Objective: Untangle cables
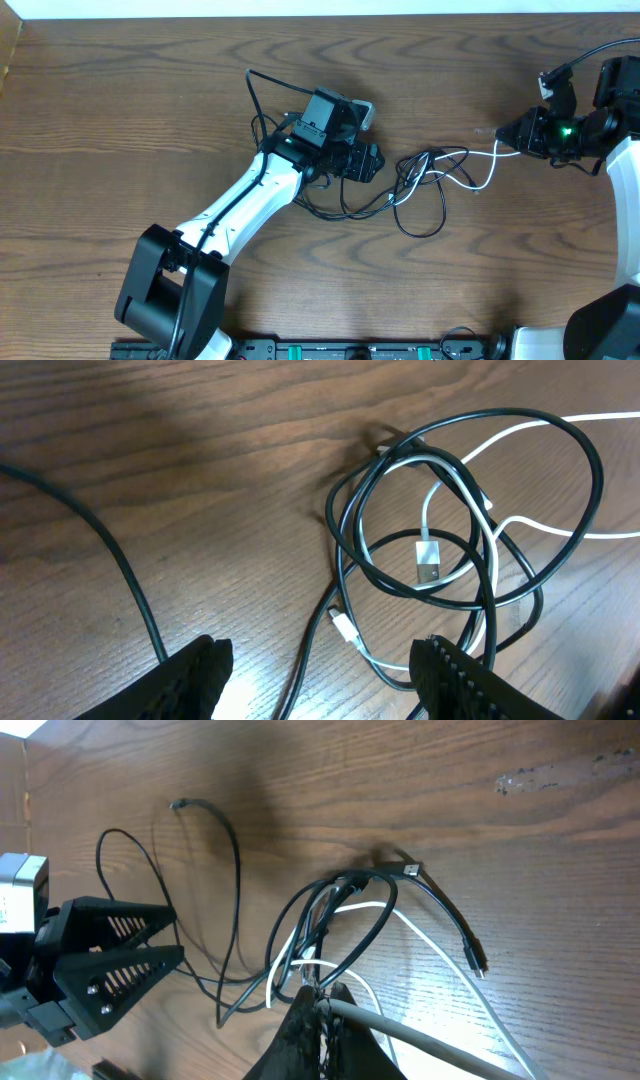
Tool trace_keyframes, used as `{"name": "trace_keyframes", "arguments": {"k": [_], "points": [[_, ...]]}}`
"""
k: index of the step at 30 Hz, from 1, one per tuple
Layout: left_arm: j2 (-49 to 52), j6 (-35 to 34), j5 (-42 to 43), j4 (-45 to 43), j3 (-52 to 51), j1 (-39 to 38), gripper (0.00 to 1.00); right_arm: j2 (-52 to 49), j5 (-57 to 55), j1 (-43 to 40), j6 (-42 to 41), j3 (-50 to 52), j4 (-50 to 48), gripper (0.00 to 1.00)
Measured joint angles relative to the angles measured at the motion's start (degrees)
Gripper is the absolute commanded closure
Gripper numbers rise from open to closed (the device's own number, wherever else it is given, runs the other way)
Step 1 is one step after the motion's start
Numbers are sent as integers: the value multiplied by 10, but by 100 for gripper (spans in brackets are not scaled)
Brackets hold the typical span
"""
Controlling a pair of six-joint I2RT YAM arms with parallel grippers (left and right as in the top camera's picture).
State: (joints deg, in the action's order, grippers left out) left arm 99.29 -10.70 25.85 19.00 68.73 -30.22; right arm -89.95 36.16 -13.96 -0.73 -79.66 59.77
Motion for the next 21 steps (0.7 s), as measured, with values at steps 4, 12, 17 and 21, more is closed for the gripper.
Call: {"name": "trace_keyframes", "arguments": {"k": [4,12,17,21], "points": [[0,0,0,0,0,0,37,0,0,0,1,0,0,99],[0,0,0,0,0,0,37,0,0,0,2,0,0,99],[0,0,0,-3,0,0,37,0,0,0,2,0,0,99],[0,0,0,-17,0,-6,37,0,-3,0,2,0,0,99]]}}
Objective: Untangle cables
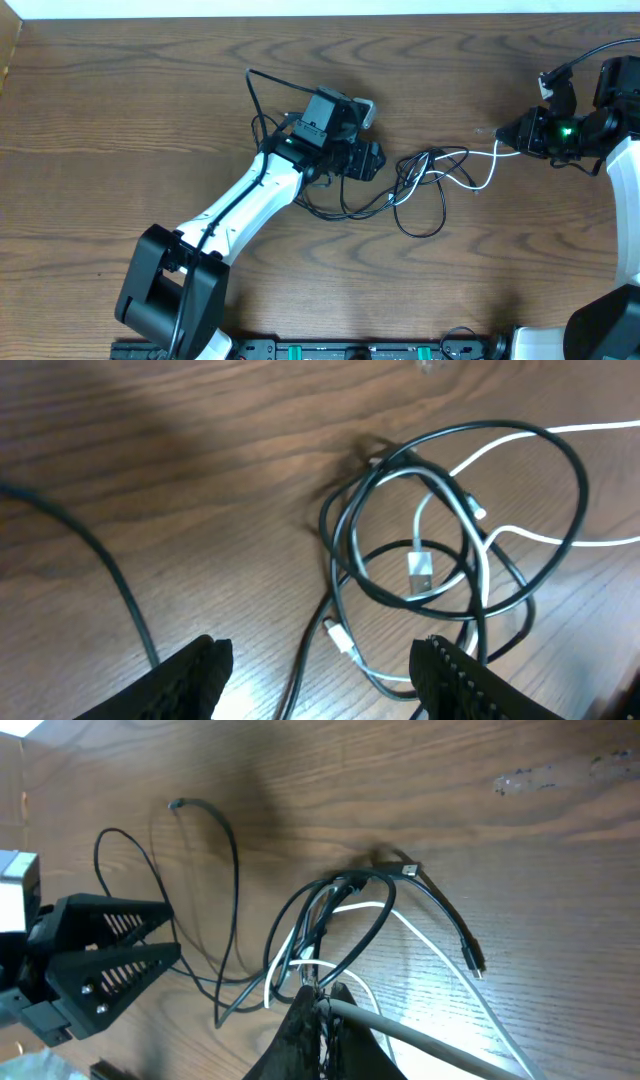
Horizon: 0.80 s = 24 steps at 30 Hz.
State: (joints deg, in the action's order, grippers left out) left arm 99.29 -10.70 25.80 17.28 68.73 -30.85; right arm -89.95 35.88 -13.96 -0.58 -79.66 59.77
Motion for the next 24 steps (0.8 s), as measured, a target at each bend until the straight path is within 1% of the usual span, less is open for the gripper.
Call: {"name": "trace_keyframes", "arguments": {"k": [5,14,18,24], "points": [[0,0,0,-21,0,-26,37,0,-15,0,0,0,3,99],[0,0,0,-89,0,-71,36,0,-23,0,0,0,6,99],[11,0,0,-131,0,-94,36,0,-24,0,0,0,7,99],[61,0,0,-215,0,-127,37,0,-25,0,0,0,9,99]]}}
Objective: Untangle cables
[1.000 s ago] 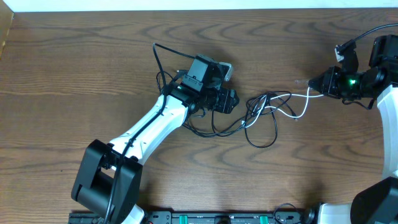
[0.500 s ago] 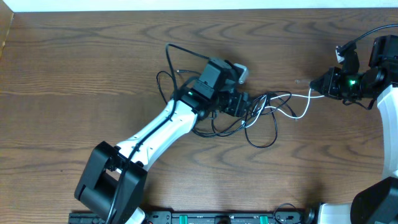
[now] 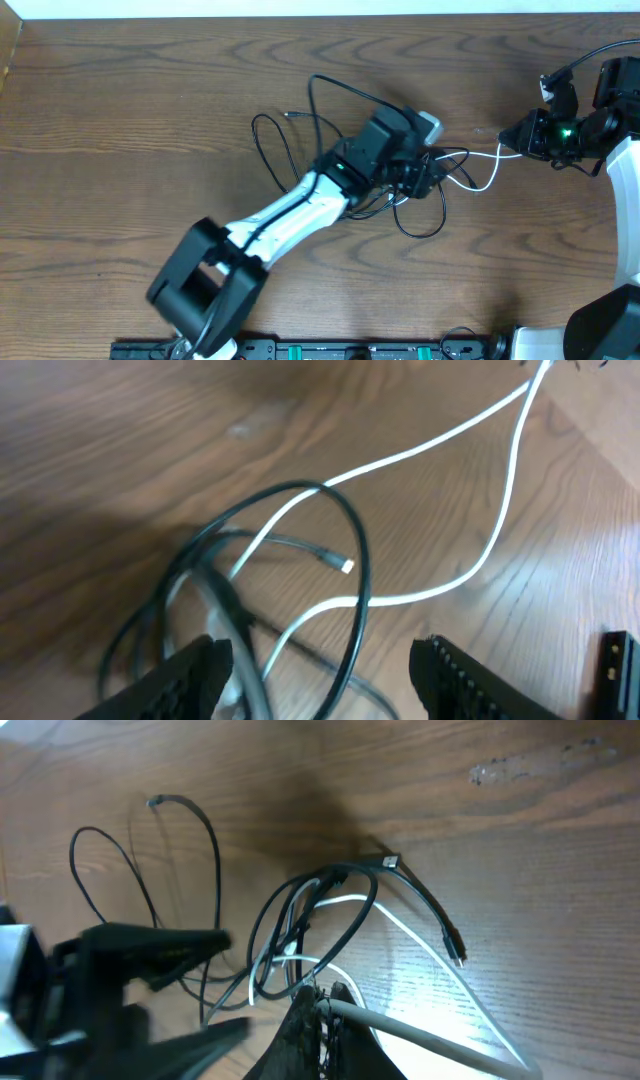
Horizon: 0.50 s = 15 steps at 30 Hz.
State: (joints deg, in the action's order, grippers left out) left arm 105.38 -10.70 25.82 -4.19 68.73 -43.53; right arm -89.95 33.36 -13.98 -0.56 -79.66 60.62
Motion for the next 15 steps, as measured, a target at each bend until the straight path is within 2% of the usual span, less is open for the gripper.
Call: {"name": "trace_keyframes", "arguments": {"k": [6,15], "points": [[42,-1,0,-61,0,-18,41,0,0,0,0,0,0,99],[69,-6,-4,-72,0,-28,55,0,0,0,0,0,0,99]]}}
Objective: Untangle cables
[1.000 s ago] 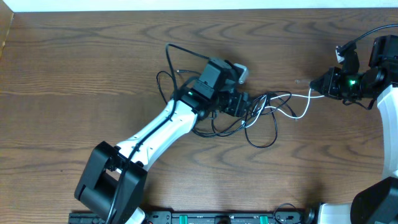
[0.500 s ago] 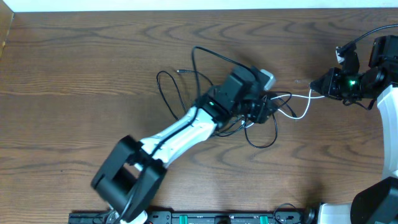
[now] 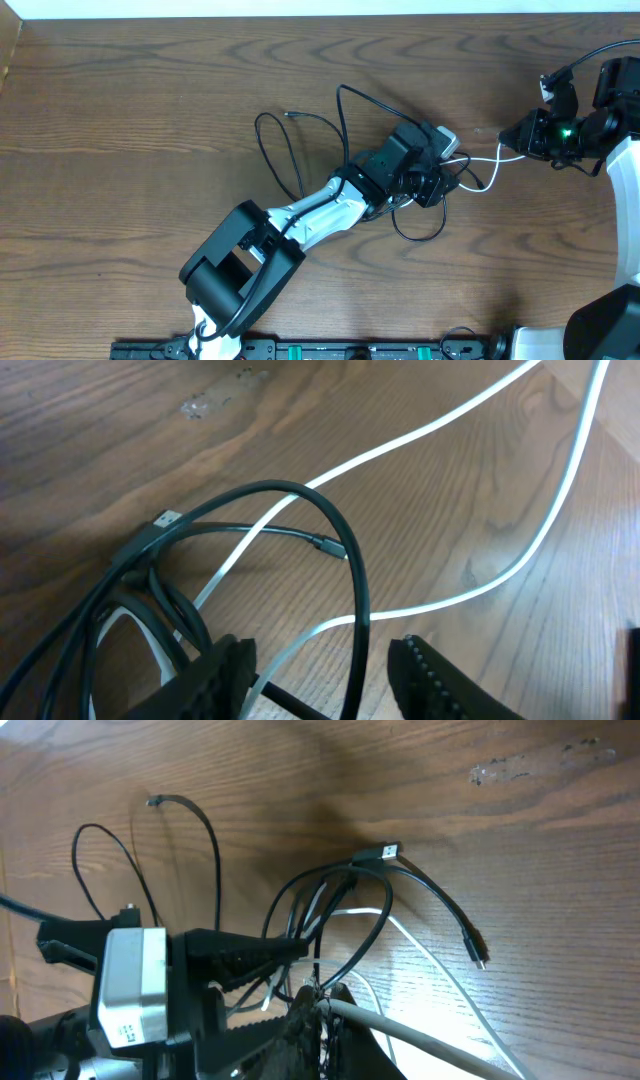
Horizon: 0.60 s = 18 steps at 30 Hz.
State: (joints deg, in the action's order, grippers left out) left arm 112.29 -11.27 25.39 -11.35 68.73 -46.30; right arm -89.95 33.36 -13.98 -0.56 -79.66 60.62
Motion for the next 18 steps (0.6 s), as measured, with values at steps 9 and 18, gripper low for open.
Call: {"name": "trace_keyframes", "arguments": {"k": [9,18], "points": [[0,-12,-17,-40,0,0,57,0,0,0,0,0,1,99],[0,-23,-18,-10,0,-1,55,0,0,0,0,0,3,99]]}}
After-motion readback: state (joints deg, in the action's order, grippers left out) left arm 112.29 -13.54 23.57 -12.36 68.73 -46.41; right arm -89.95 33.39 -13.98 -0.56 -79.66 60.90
